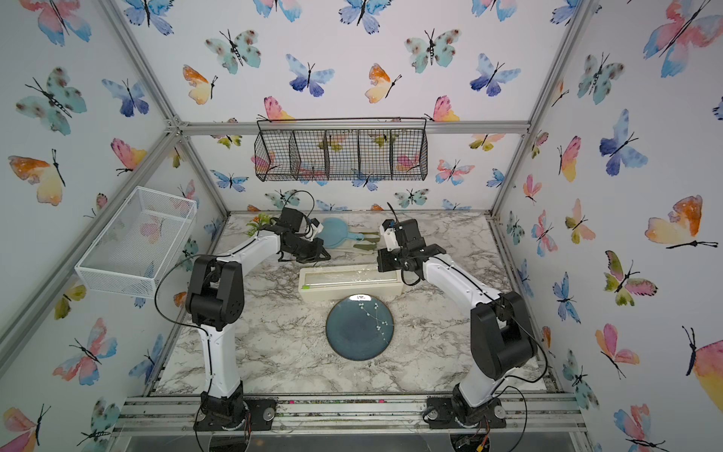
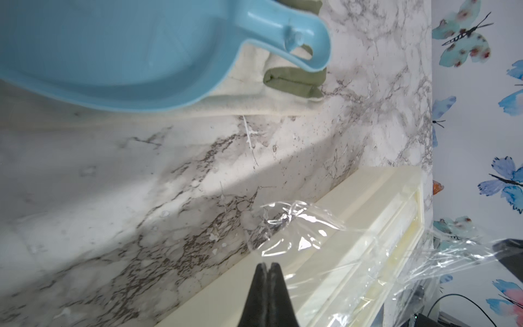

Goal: Wrap the plate with plastic wrap
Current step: Pull the plastic wrap from the plastic wrap cutting box.

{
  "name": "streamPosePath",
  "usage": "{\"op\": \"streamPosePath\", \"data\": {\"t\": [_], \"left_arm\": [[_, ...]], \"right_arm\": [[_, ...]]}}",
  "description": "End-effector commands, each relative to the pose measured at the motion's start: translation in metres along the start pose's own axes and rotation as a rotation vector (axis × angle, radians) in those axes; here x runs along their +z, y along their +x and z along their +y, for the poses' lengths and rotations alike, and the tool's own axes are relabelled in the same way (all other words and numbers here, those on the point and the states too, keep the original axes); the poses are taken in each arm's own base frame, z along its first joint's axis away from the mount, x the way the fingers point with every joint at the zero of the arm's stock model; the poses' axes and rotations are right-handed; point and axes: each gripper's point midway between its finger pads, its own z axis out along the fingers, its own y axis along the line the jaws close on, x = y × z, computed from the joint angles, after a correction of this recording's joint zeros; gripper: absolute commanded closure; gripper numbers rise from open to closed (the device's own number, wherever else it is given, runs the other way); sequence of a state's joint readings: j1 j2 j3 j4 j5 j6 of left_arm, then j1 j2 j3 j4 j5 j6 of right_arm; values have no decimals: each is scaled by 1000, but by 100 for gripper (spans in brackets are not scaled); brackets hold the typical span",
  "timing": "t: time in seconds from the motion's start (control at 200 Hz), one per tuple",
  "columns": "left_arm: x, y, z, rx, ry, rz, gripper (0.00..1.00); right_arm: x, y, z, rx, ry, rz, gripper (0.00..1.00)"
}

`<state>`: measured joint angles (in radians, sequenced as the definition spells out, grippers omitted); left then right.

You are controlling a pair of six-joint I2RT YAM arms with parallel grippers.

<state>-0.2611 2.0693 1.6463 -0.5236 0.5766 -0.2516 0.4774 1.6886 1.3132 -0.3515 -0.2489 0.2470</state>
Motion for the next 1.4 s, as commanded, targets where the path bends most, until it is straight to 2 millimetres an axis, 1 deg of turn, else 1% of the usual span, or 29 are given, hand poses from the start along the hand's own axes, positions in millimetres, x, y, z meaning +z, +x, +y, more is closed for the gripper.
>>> {"op": "streamPosePath", "data": {"t": [0.0, 0.17, 0.28, 0.37, 0.495, 0.566, 0.571, 0.581, 0.596, 0.601, 0.606, 0.616, 0.631, 0.656, 0.711, 0.761, 0.806, 0.821, 0.956, 0.991, 1.001, 1.021, 1.101, 1.251, 1.331, 1.396], "left_arm": [[-43, -35, -18, 24, -12, -161, 100], [-72, -46, -28, 30, 0, -270, 100], [-86, -53, -29, 23, -5, -320, 100], [-89, -59, -31, 25, -4, -331, 100], [-90, -67, -32, 25, -5, -334, 100], [-88, -67, -31, 25, -4, -318, 100], [-88, -67, -31, 25, -4, -316, 98], [-87, -66, -30, 26, -10, -315, 89], [-87, -65, -30, 26, -15, -311, 72], [-88, -65, -30, 26, -15, -310, 69], [-87, -65, -29, 26, -16, -308, 60], [-88, -65, -24, 20, -44, -317, 47], [-88, -65, -21, 18, -59, -320, 34], [-87, -63, -18, 17, -71, -322, 21], [-82, -57, -12, 16, -79, -311, 0], [-75, -52, -9, 13, -67, -290, 2], [-65, -46, -5, 6, -56, -256, 2], [-61, -42, -9, 6, -22, -233, 2], [-32, -22, -5, -16, 60, -123, 2], [-29, -19, -6, -17, 78, -108, 2], [-21, -15, -1, -30, 77, -87, 2], [-15, -11, 3, -40, 83, -69, 2], [-3, -3, 6, -64, 117, -22, 2], [15, 10, 6, -98, 184, 51, 2], [22, 16, 7, -115, 207, 81, 1], [23, 19, 4, -125, 241, 100, 0]], "right_arm": [[-2, -11, -3, 15, 37, 12, 98], [-10, -33, 6, 7, 24, -26, 98], [-14, -45, 7, -2, 33, -46, 98], [-14, -54, 6, -7, 40, -52, 98], [-8, -65, 2, -12, 50, -53, 98], [-6, -69, 3, -14, 47, -44, 98], [-6, -69, 3, -14, 47, -42, 98], [-6, -69, 4, -14, 43, -41, 98], [-6, -69, 4, -14, 38, -40, 98], [-6, -69, 5, -14, 36, -40, 98], [-5, -69, 5, -14, 36, -40, 98], [-5, -68, 5, -13, 30, -38, 98], [-5, -66, 6, -12, 25, -35, 98], [-4, -64, 7, -11, 17, -32, 98], [-3, -58, 8, -8, 5, -30, 98], [-3, -55, 8, -8, -2, -34, 98], [-2, -51, 7, -4, -3, -31, 98], [-2, -50, 7, -4, -1, -31, 98], [-2, -48, 6, -4, 0, -24, 98], [-2, -48, 6, -4, -1, -23, 98], [-2, -49, 6, -4, 0, -25, 98], [-2, -49, 6, -4, 0, -26, 98], [-3, -50, 7, -7, 0, -30, 98], [-3, -49, 7, -6, 1, -28, 98], [-3, -48, 6, -5, 1, -28, 98], [-2, -47, 6, -5, 2, -28, 98]]}}
